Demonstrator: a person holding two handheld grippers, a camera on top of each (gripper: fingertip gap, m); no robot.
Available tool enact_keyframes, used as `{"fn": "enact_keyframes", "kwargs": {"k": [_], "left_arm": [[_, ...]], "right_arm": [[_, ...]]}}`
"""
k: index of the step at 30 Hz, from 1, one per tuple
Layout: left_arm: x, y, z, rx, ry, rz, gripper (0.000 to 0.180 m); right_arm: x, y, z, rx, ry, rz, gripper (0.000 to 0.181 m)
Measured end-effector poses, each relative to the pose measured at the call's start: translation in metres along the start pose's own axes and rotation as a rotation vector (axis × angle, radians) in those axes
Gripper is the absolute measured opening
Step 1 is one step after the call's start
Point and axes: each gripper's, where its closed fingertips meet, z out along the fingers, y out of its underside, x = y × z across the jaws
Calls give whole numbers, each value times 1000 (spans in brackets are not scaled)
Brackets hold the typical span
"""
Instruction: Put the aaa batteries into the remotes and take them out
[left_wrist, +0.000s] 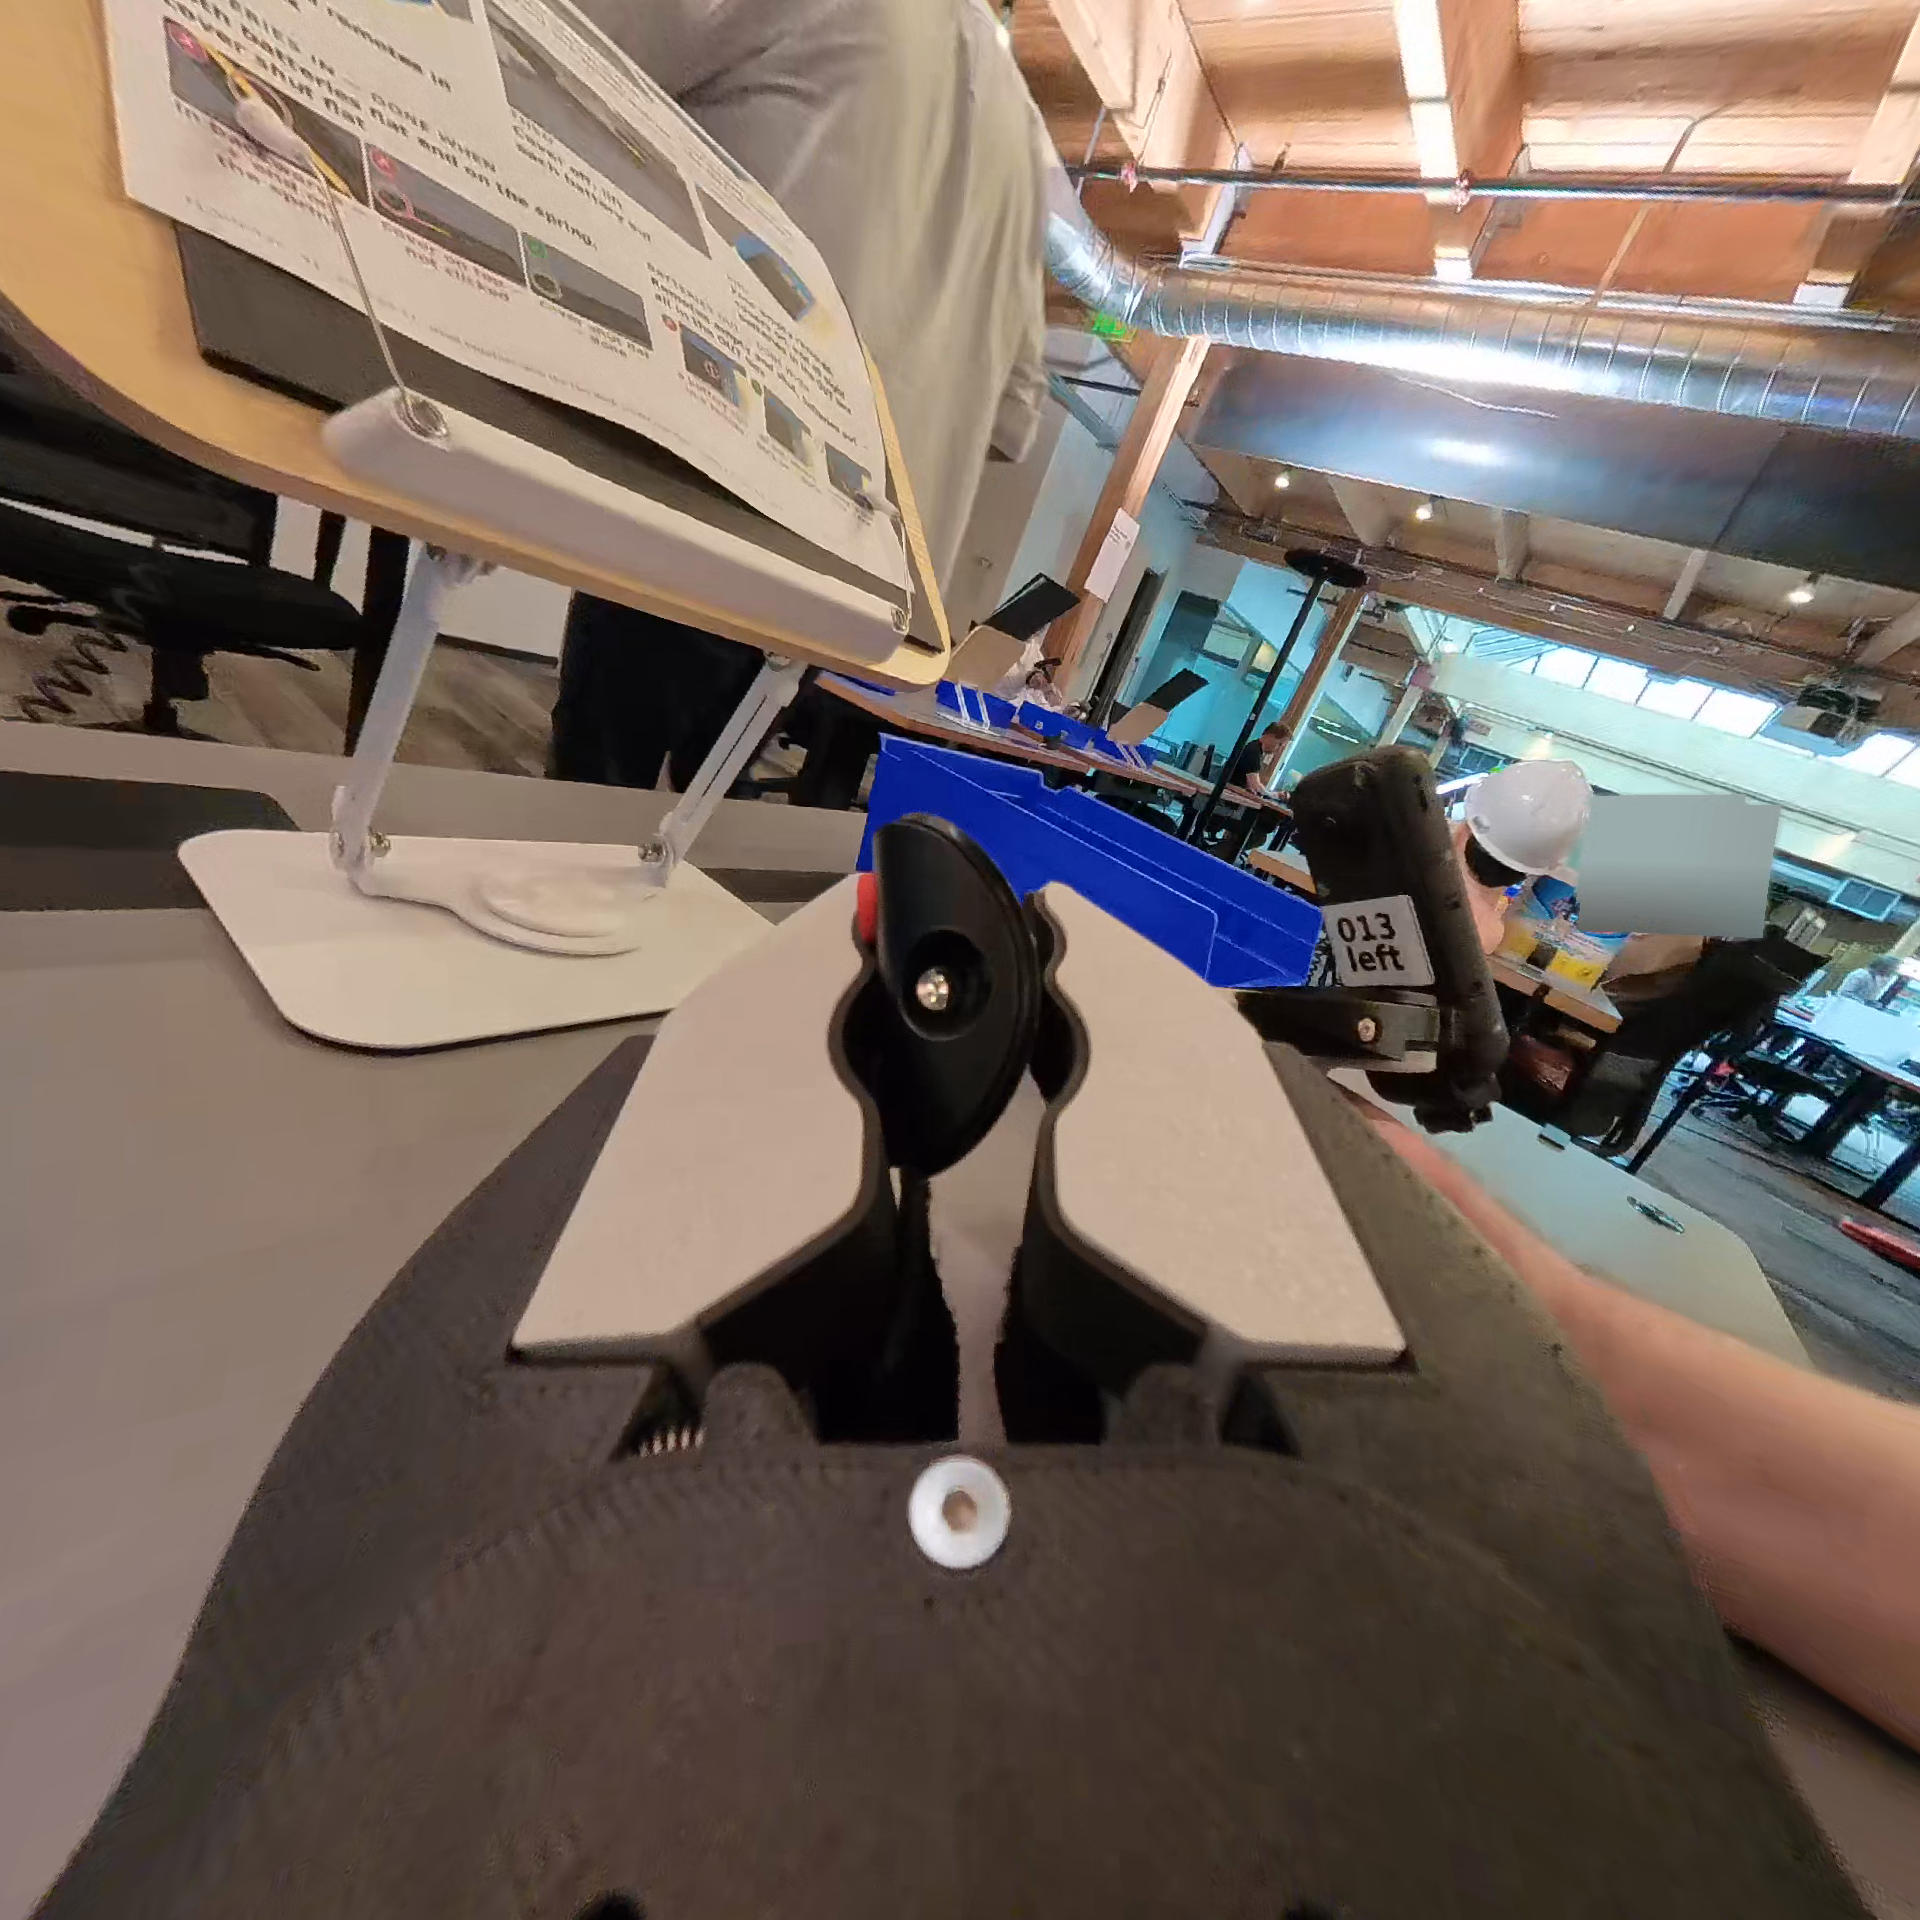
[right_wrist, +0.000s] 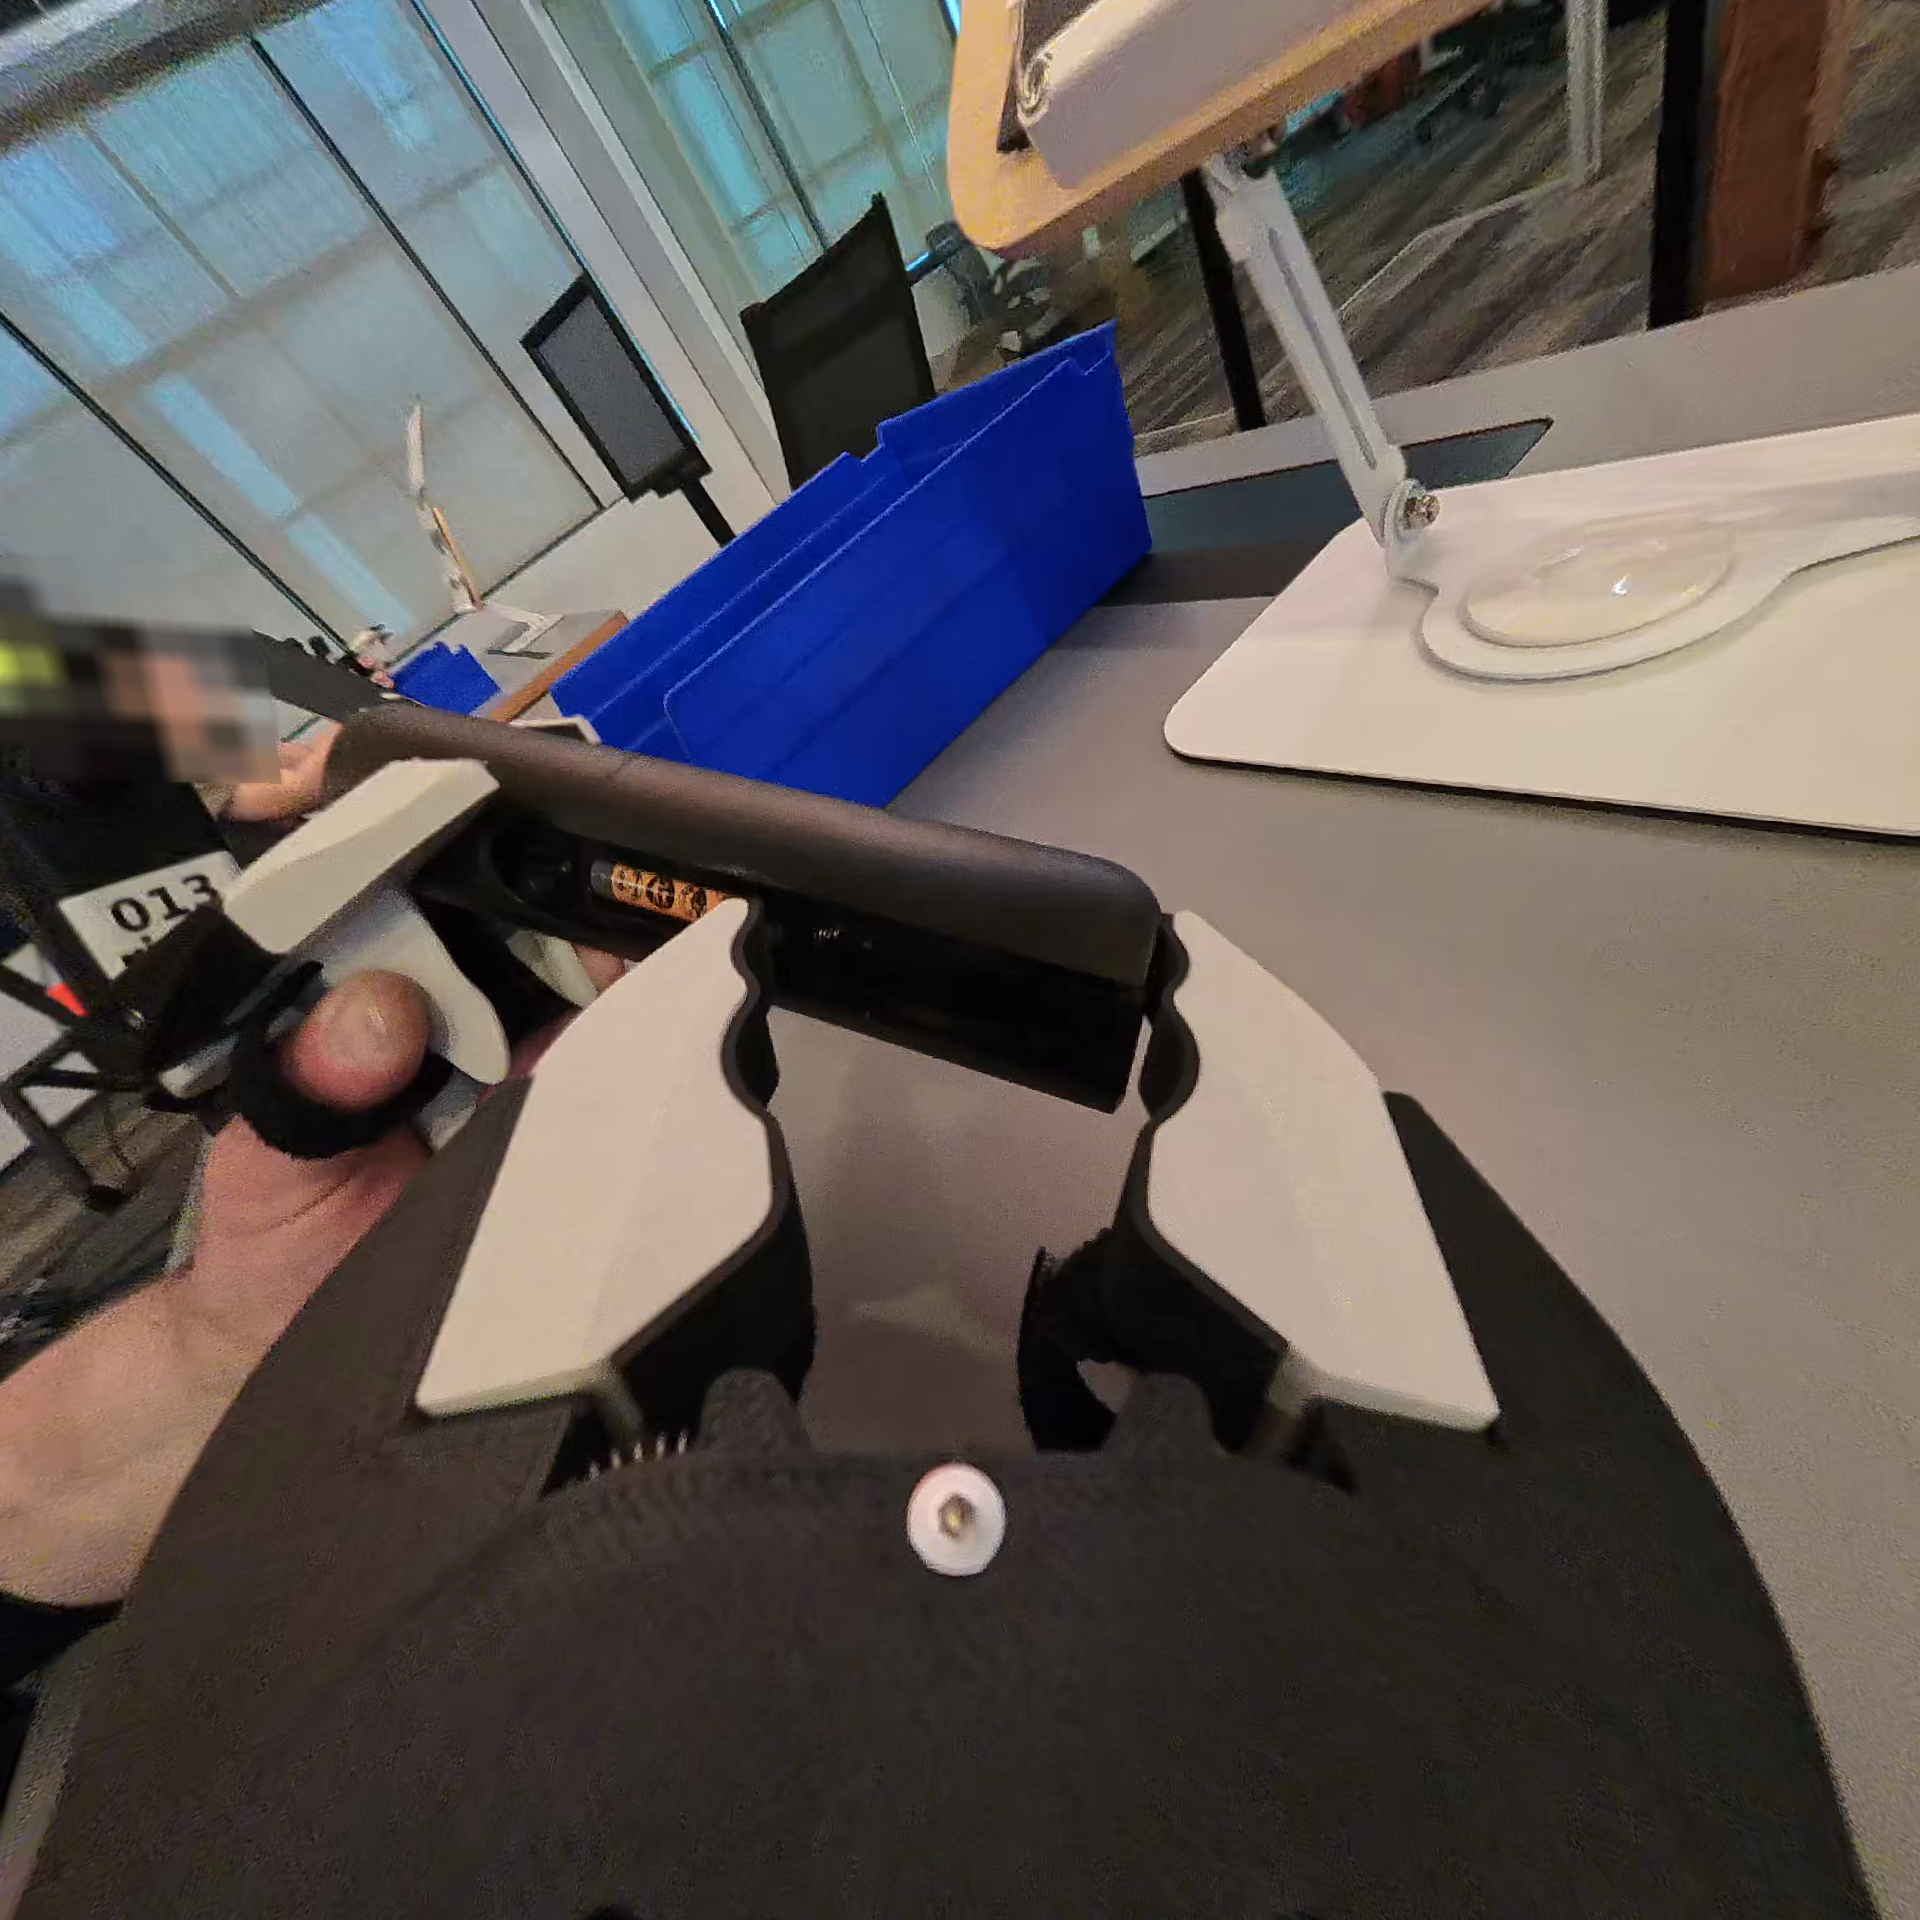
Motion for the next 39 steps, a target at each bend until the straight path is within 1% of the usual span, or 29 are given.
{"fn": "enact_keyframes", "kwargs": {"k": [4,6,7,11,16,18,20,22,24,26,30,31,32,33,35,36,39], "left_arm": [[2,5,2,-13,9,29,24],[3,7,5,-18,21,6,25],[4,7,5,-14,23,12,25],[0,1,2,13,1,14,24],[3,-2,3,9,-17,78,25],[-1,-2,2,3,-42,90,25],[2,-2,3,-2,-46,132,25],[13,0,6,-9,-31,170,24],[20,2,10,-10,-44,197,24],[19,2,11,-11,-62,174,24],[26,1,13,13,-51,183,25],[26,-1,13,20,-56,186,24],[28,-2,12,21,-61,223,25],[30,-3,13,18,-61,253,25],[33,-5,14,33,-67,242,25],[33,-5,14,33,-72,238,25],[31,-3,15,27,-80,228,25]], "right_arm": [[3,5,6,-49,-11,2,81],[1,5,6,-50,-14,-12,93],[1,6,5,-66,0,-31,95],[7,-2,-4,-73,89,-100,97],[3,-3,-8,-81,119,-88,99],[1,-2,-7,-74,129,-83,104],[-4,3,-1,-79,118,-41,115],[-6,7,4,-68,106,3,118],[-8,4,3,-31,81,45,118],[-7,5,3,-33,78,54,118],[-8,0,0,-2,29,46,117],[-7,-3,-2,14,5,67,114],[-6,-7,-4,38,-33,114,105],[-6,-9,-7,45,-59,136,101],[-8,-13,-8,50,-43,92,105],[-9,-12,-7,39,-34,78,110],[-8,-9,-5,35,-23,87,111]]}}
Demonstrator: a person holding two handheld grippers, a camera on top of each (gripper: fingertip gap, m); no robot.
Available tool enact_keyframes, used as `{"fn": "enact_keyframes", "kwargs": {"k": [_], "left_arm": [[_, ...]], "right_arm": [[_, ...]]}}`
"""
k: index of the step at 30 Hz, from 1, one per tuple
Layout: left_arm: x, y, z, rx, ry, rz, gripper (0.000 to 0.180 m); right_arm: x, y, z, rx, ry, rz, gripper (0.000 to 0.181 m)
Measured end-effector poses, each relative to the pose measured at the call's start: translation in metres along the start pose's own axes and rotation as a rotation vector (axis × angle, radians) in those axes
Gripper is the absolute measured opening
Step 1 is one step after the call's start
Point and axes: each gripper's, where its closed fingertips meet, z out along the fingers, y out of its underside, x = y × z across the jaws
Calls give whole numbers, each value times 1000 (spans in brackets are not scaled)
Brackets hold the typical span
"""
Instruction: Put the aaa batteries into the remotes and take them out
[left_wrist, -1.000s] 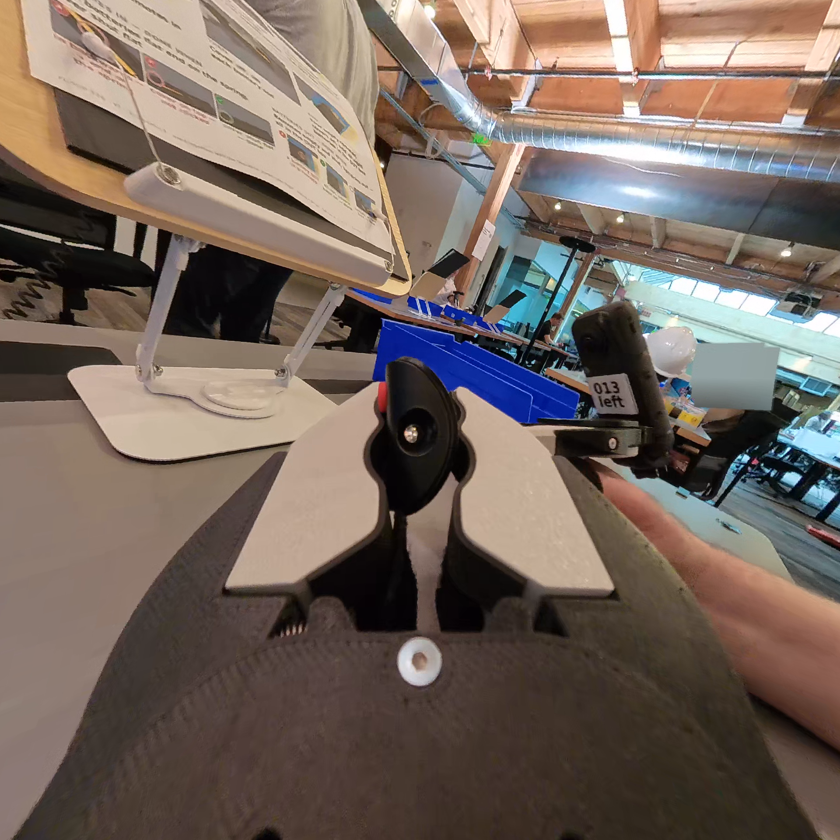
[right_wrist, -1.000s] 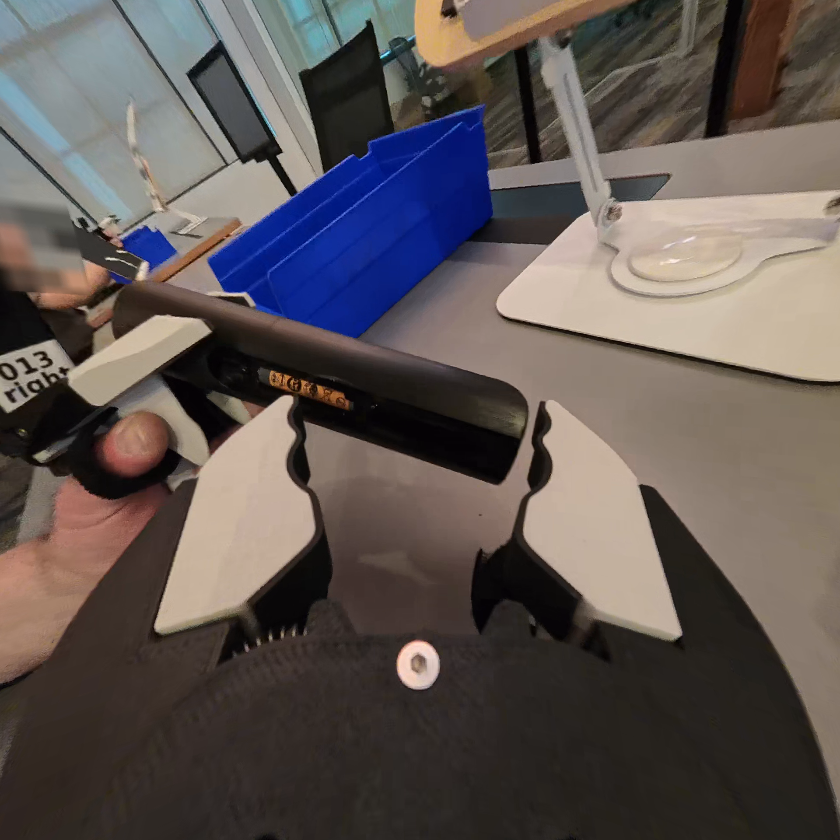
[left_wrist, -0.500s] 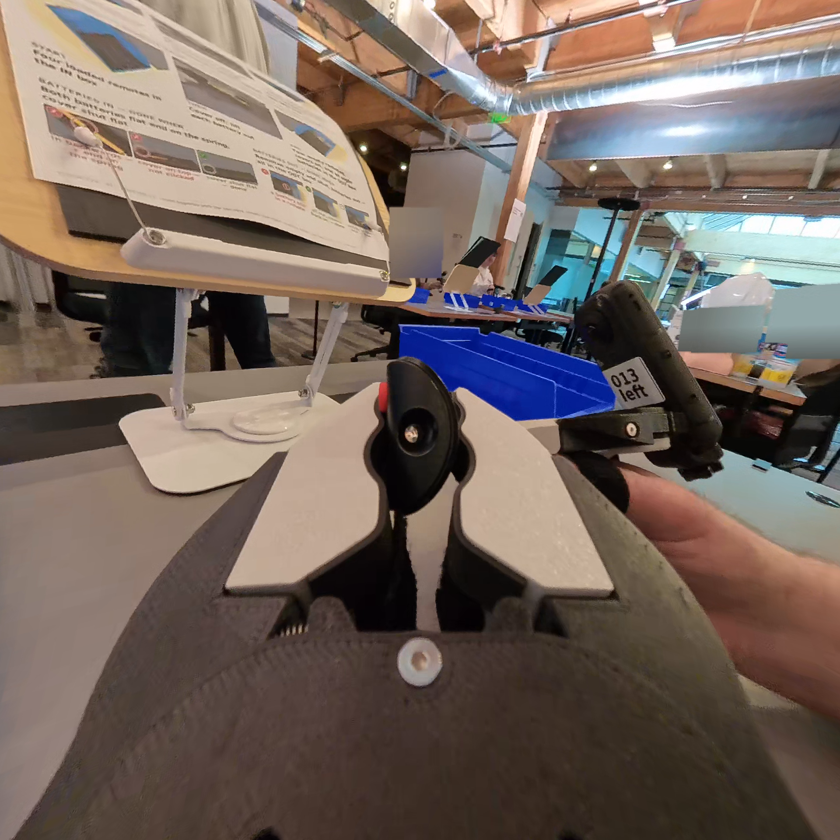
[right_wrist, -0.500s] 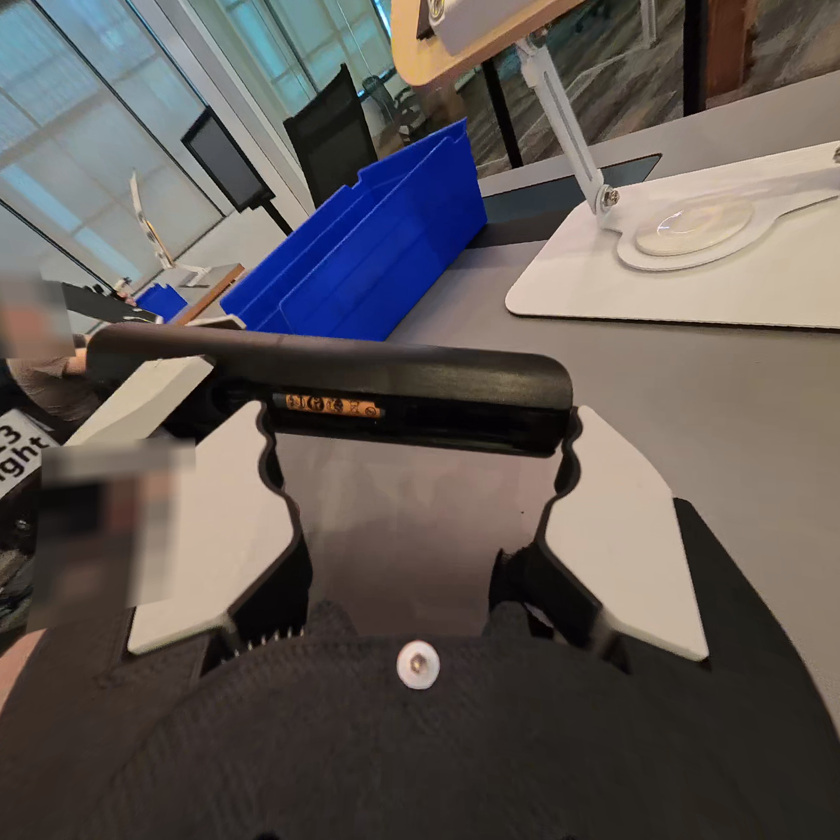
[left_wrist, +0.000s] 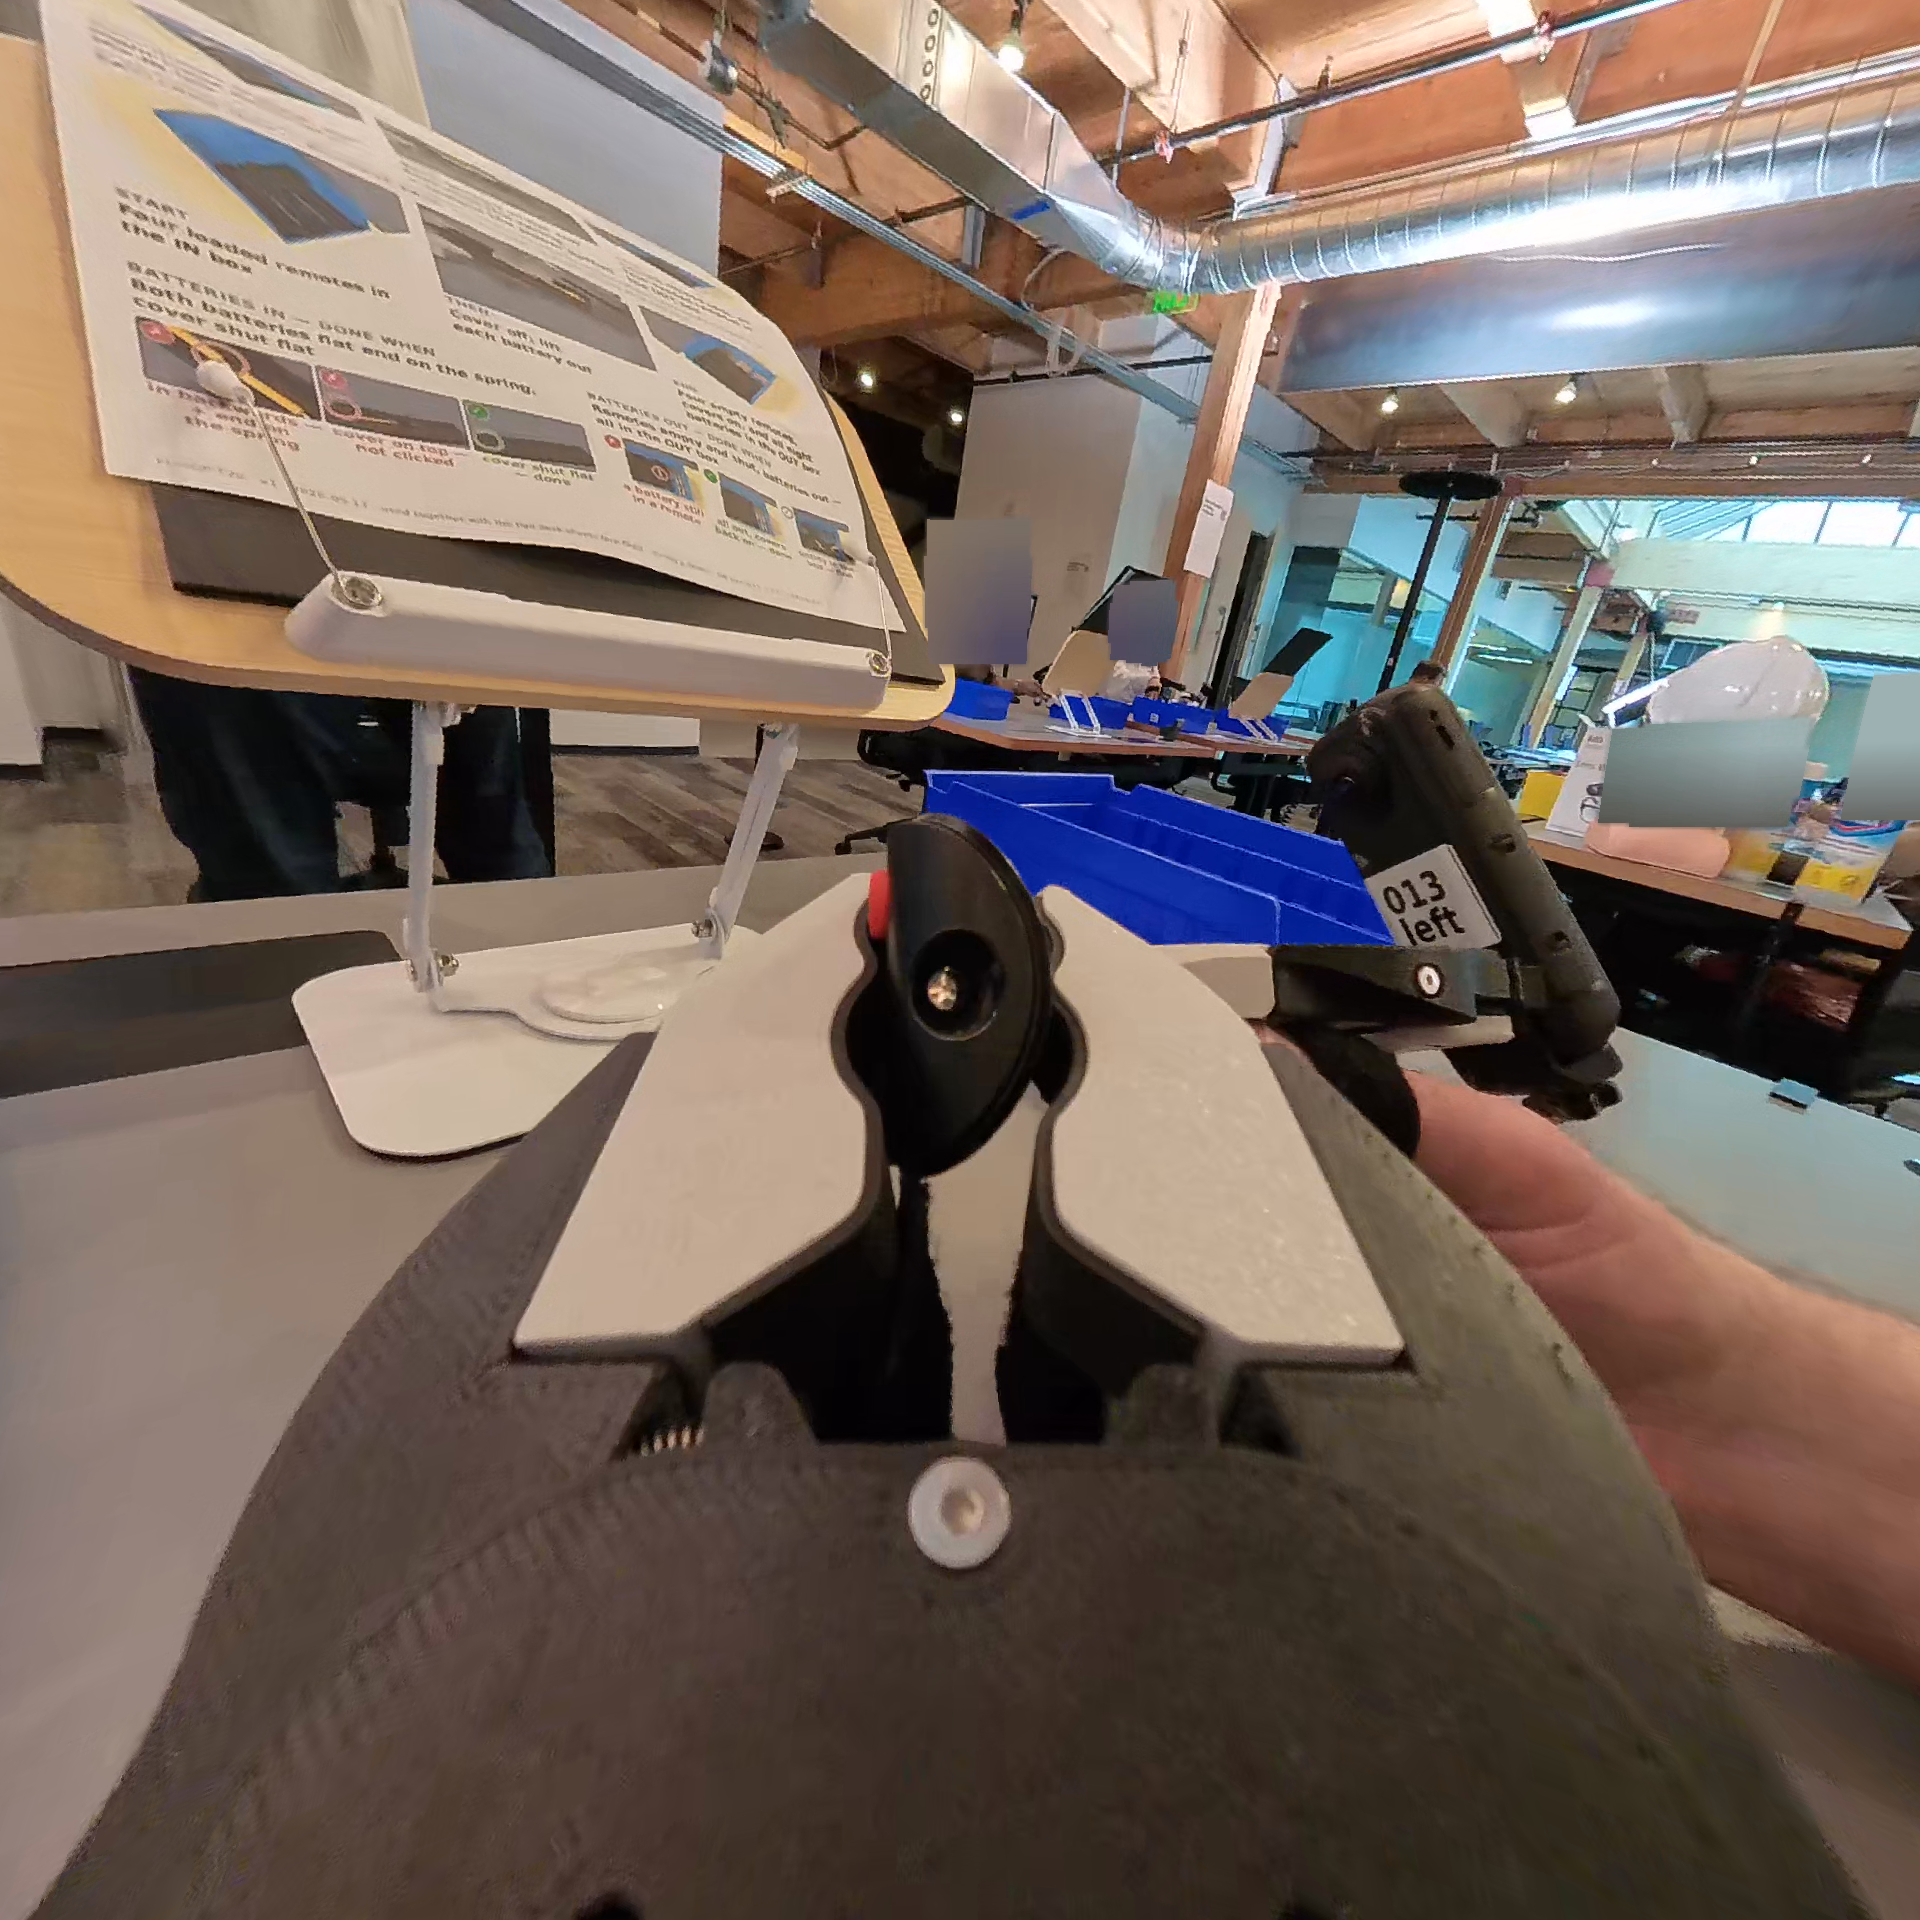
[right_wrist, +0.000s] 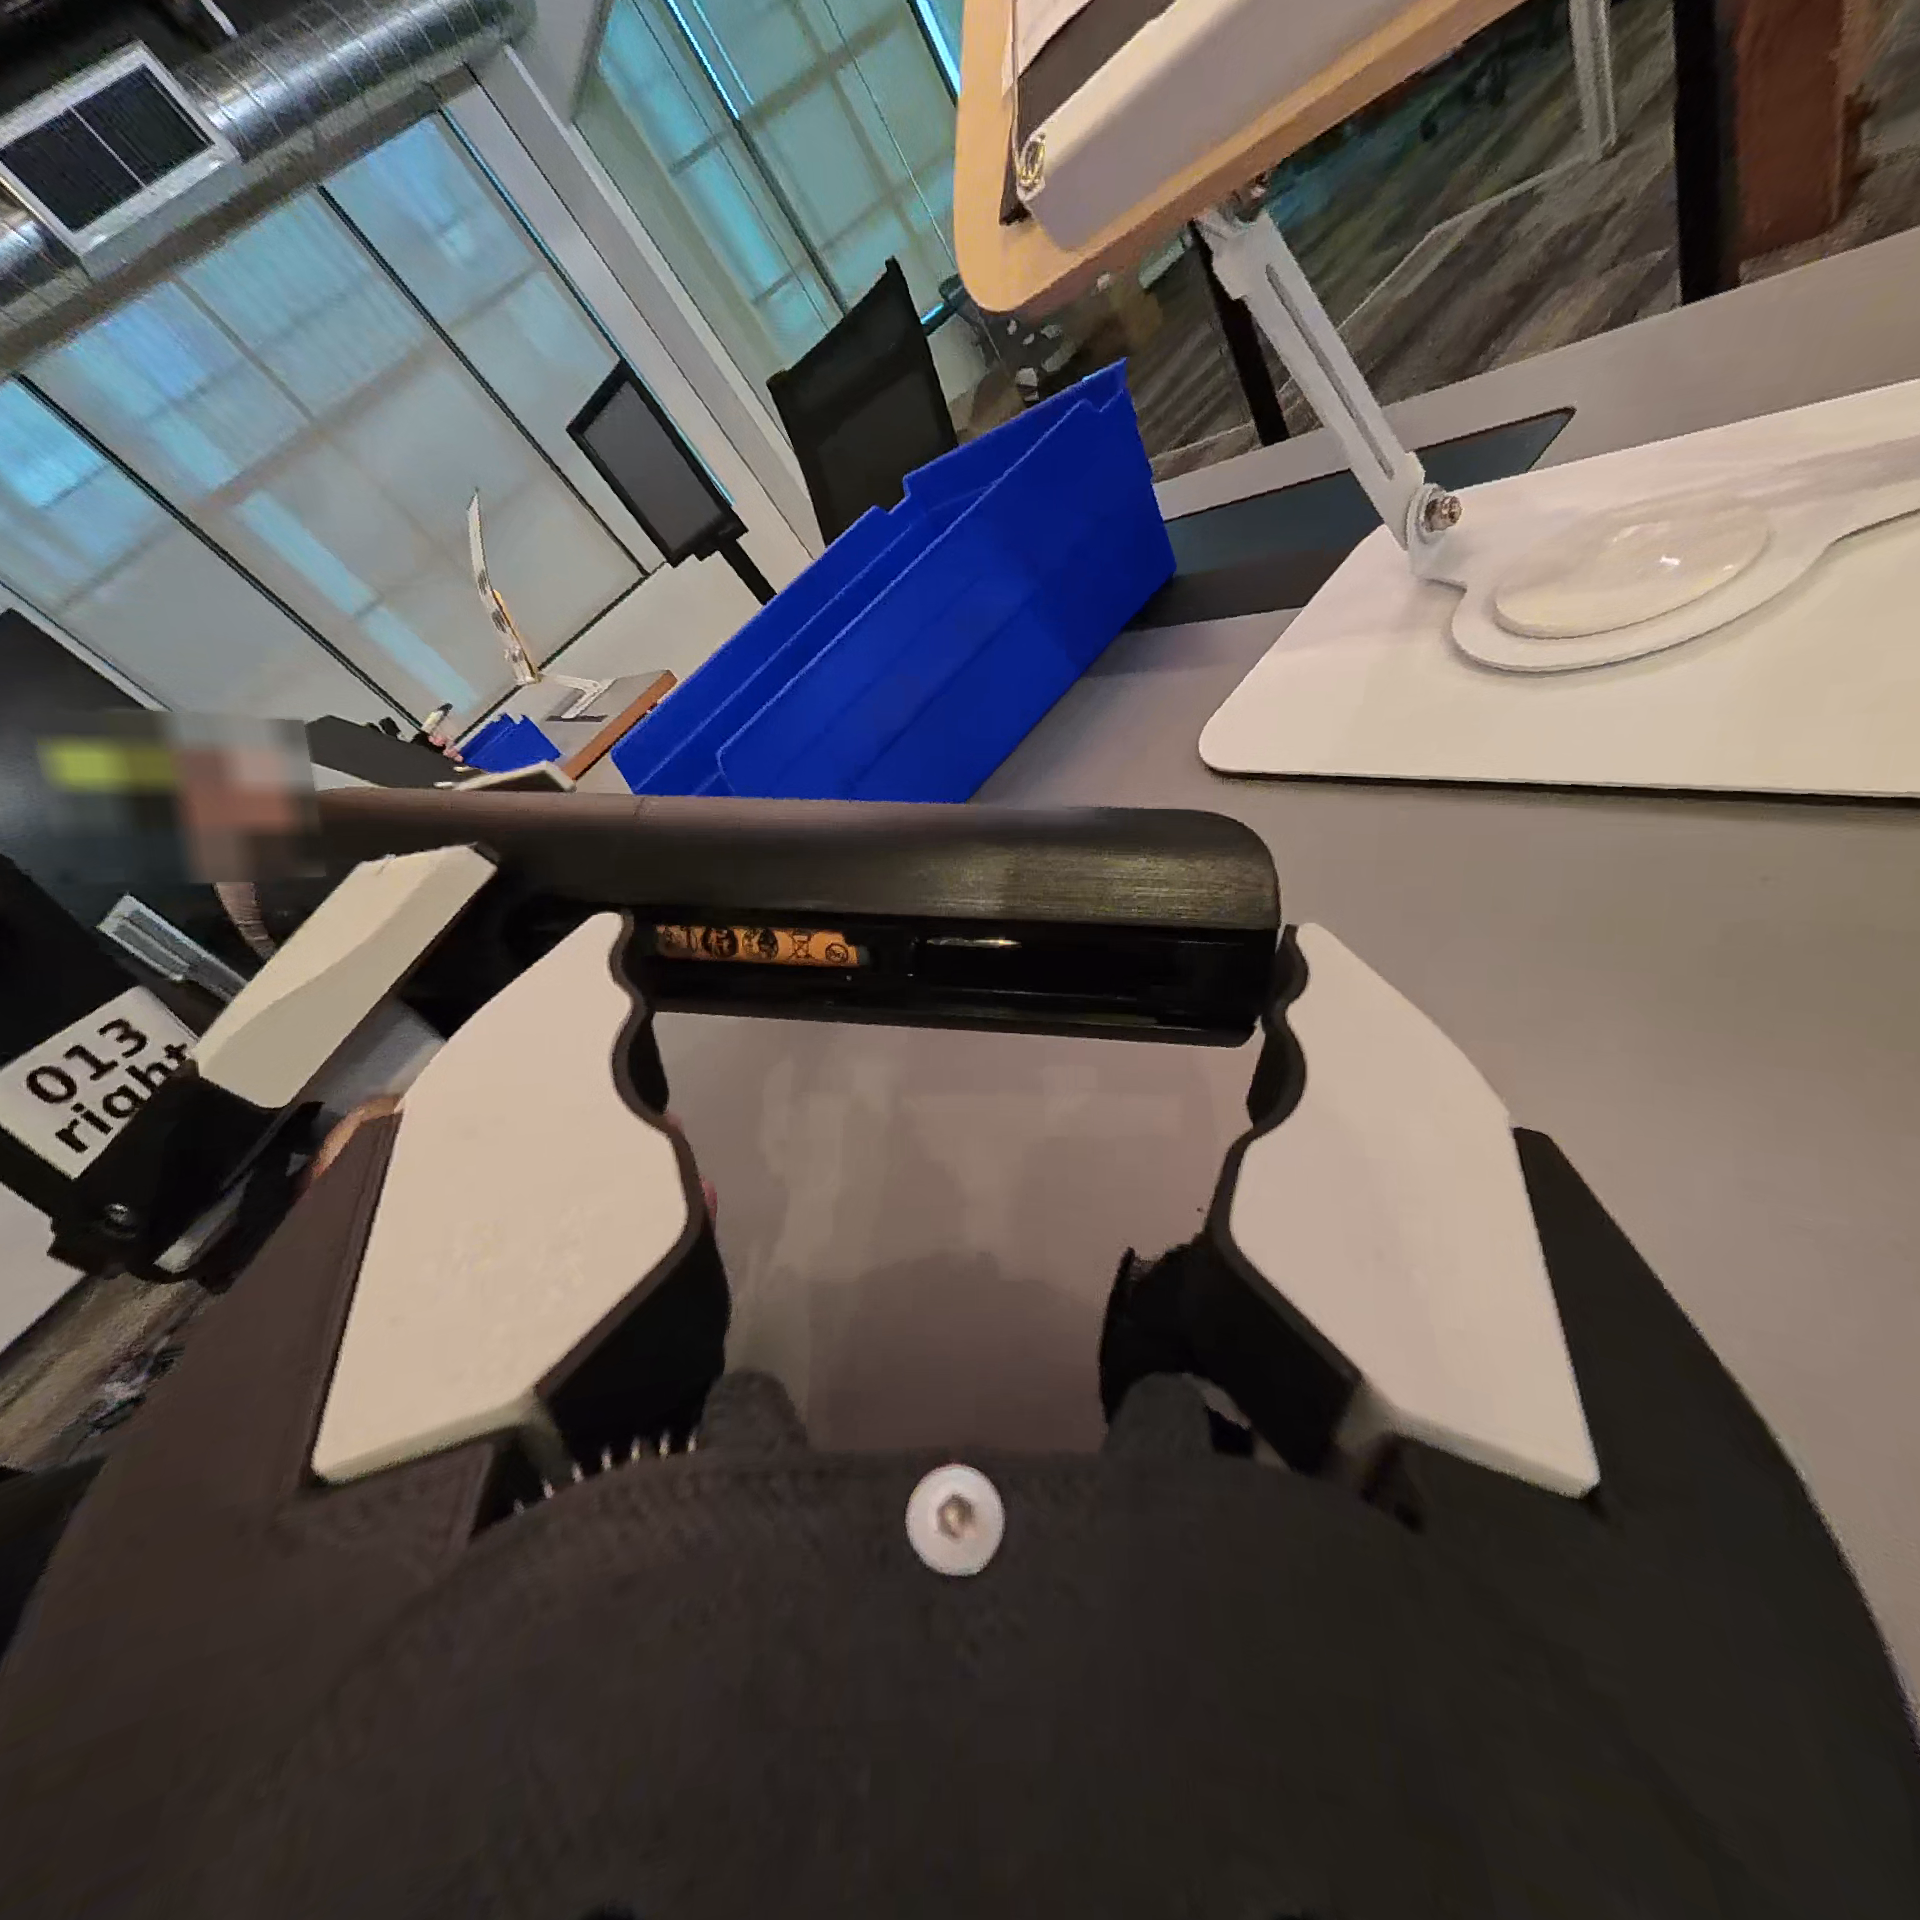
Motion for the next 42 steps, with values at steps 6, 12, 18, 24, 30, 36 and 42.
{"fn": "enact_keyframes", "kwargs": {"k": [6,12,18,24,30,36,42], "left_arm": [[3,-1,0,5,-21,38,24],[6,2,3,-14,-33,57,28],[-3,-6,1,15,-29,12,25],[-4,-11,2,64,9,-157,24],[-13,10,8,-48,44,-289,24],[-12,9,9,-118,85,-374,24],[-5,9,11,-155,147,-440,25]], "right_arm": [[-2,0,1,11,-12,-9,113],[-21,-1,0,47,-65,-85,64],[-19,-11,-7,90,-80,-37,84],[-5,-10,-9,54,18,-43,89],[-15,4,-4,-108,-68,-248,82],[-9,58,6,-448,17,-752,92],[3,59,4,-483,148,-978,57]]}}
